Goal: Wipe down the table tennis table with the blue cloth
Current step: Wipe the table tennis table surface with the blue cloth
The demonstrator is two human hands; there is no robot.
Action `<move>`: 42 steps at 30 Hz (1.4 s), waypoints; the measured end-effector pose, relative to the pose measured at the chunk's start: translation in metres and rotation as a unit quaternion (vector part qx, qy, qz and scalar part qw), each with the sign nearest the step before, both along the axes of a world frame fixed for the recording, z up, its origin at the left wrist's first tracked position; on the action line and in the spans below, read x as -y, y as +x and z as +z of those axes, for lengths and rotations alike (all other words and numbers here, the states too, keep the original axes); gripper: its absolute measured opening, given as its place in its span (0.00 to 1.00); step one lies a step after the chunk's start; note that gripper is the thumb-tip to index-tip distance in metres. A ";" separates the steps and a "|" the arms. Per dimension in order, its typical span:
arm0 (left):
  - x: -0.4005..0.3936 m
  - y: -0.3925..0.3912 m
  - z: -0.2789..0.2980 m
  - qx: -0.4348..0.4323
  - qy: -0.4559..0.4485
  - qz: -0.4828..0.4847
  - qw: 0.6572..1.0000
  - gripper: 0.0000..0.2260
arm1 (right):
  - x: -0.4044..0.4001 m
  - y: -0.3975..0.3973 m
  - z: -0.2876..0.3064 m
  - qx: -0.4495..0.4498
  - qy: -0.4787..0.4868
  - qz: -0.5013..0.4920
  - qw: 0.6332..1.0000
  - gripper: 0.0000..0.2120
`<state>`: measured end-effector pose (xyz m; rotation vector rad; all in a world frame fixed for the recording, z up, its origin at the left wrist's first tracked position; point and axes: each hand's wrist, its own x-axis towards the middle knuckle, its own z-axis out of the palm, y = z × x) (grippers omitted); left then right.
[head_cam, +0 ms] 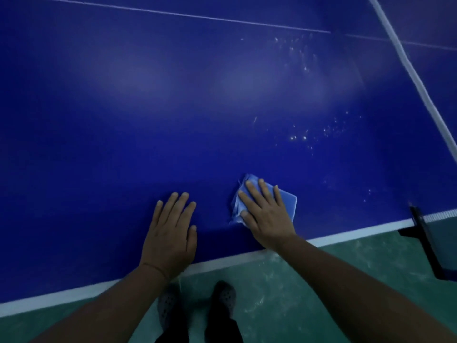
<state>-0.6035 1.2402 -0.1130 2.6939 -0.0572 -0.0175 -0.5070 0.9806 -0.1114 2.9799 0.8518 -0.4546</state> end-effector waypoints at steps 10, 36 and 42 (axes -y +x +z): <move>0.012 0.184 0.001 0.032 -0.037 0.080 0.996 0.27 | -0.021 0.163 -0.002 0.012 0.018 0.088 0.996 0.27; -0.006 0.326 -0.020 -0.021 0.080 0.206 0.975 0.27 | -0.097 0.421 -0.012 0.107 0.072 0.061 0.990 0.29; -0.006 0.327 -0.020 -0.015 0.109 0.207 0.972 0.26 | -0.205 0.420 -0.008 0.072 0.098 0.177 0.977 0.27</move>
